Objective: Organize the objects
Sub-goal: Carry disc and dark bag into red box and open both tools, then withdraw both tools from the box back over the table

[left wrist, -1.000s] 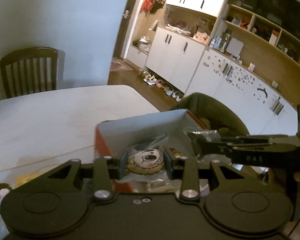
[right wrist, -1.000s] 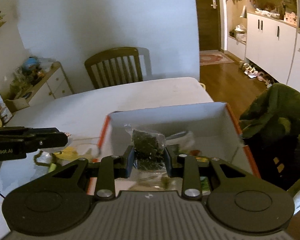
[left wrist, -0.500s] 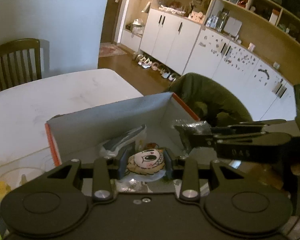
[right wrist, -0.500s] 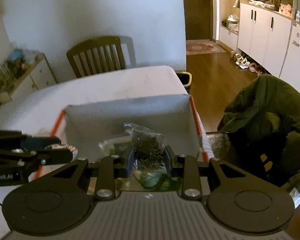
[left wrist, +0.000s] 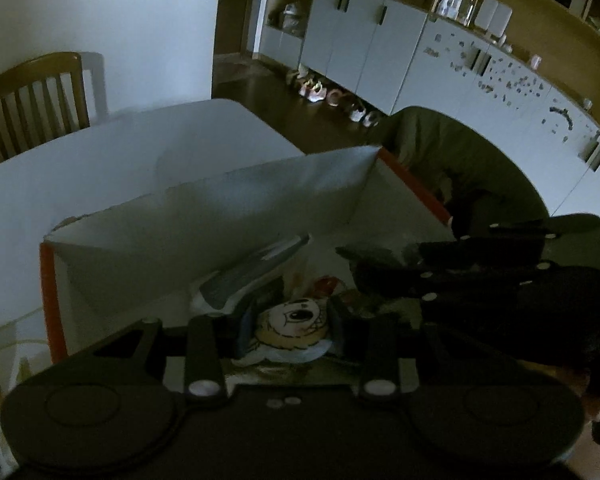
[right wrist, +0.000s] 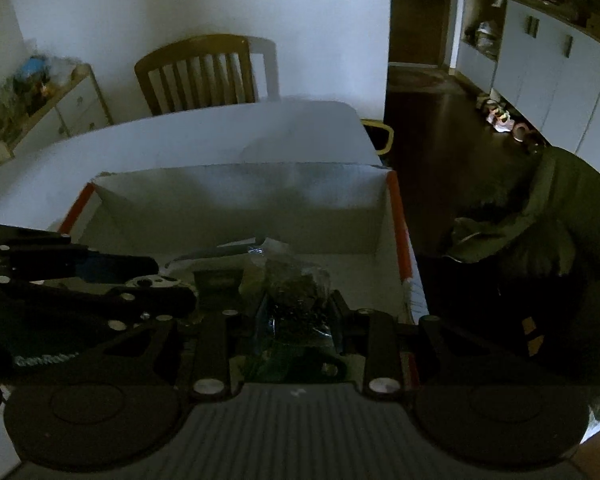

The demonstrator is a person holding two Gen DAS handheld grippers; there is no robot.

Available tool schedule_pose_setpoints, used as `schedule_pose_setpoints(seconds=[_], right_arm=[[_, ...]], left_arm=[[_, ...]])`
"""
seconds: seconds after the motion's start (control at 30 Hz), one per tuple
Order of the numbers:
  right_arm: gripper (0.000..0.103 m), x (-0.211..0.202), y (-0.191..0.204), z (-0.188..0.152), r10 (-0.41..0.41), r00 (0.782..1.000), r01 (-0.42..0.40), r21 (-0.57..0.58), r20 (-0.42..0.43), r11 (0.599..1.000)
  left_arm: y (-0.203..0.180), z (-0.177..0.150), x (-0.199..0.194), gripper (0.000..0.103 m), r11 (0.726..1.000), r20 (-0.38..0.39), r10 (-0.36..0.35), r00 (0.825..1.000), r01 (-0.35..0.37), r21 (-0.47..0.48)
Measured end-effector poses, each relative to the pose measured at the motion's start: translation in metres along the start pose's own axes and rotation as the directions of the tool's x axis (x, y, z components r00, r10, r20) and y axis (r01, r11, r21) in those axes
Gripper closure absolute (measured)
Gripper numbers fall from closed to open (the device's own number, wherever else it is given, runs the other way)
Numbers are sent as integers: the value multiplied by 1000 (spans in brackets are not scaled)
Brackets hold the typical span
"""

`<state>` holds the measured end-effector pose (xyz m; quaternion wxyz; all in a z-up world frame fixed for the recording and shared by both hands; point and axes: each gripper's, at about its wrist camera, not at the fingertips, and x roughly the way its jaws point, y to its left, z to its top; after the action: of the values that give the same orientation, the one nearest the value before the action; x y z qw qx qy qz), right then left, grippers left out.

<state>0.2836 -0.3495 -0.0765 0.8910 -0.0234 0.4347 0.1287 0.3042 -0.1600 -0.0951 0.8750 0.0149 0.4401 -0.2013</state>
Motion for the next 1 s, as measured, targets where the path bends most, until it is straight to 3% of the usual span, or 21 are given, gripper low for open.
schedule_pose_setpoints(seconds=[0.3, 0.73, 1.0], right_arm=[[72, 25, -4, 2, 1, 999, -2, -23, -45, 1000], [71, 23, -12, 2, 44, 997, -45, -25, -56, 999], [64, 15, -12, 1, 59, 997, -60, -23, -44, 998]], left_arm=[[11, 2, 19, 66, 999, -60, 23, 998, -25, -23], [16, 4, 36, 63, 998, -180, 20, 983, -30, -53], [17, 2, 27, 53, 998, -158, 28, 987, -35, -45]])
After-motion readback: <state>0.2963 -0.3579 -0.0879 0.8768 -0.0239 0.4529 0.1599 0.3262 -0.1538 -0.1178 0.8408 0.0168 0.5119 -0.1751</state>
